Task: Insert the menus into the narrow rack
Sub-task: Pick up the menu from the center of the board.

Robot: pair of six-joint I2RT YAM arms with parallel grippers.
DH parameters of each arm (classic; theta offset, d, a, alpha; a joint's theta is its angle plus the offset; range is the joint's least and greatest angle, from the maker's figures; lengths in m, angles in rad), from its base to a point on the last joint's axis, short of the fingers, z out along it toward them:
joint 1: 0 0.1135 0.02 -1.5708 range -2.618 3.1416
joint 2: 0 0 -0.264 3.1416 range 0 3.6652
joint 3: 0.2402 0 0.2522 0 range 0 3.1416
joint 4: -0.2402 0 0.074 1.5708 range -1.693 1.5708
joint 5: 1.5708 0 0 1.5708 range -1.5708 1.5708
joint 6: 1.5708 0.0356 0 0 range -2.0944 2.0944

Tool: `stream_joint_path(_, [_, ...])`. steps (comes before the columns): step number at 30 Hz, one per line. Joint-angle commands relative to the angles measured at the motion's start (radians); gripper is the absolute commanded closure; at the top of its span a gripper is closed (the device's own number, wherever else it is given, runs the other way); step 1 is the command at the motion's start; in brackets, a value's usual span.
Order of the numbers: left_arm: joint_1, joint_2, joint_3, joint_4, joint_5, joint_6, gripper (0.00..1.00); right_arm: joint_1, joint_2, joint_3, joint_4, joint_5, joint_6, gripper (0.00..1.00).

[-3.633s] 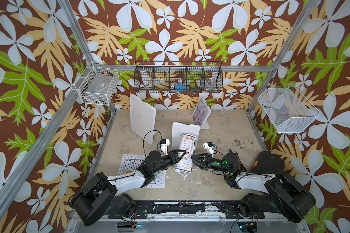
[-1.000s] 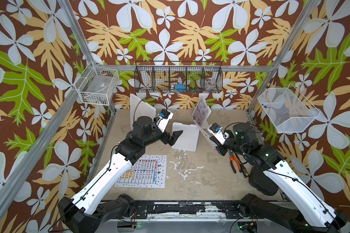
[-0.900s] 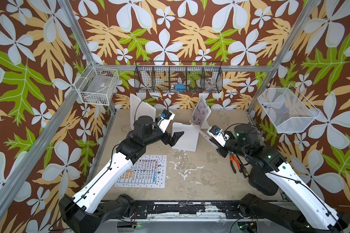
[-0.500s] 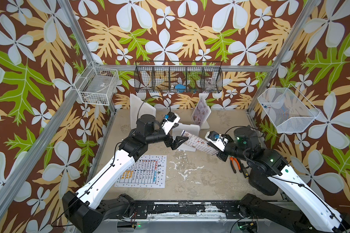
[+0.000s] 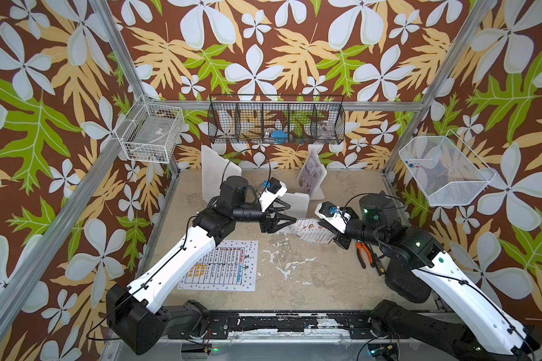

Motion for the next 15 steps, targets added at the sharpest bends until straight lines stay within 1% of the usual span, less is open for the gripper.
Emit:
stream_joint_path(1, [0.000,-0.005,0.005,-0.009,0.023,0.015,0.42,0.001,-0.005,0.006,-0.013,-0.018,0.013,1.00])
stream_joint_path(5, [0.000,-0.016,-0.002,-0.015,0.011,0.022,0.41,0.000,-0.022,0.006,-0.010,-0.008,0.024,1.00])
stream_joint_path(8, [0.000,-0.022,-0.008,-0.015,0.014,0.023,0.35,0.000,-0.033,0.009,-0.023,0.002,0.026,1.00])
stream_joint_path(12, [0.000,-0.023,-0.008,-0.014,0.029,0.023,0.26,0.000,-0.050,0.012,-0.039,-0.014,0.028,1.00])
stream_joint_path(15, [0.000,-0.021,-0.007,-0.013,0.032,0.023,0.23,0.000,-0.055,0.021,-0.055,-0.040,0.029,1.00])
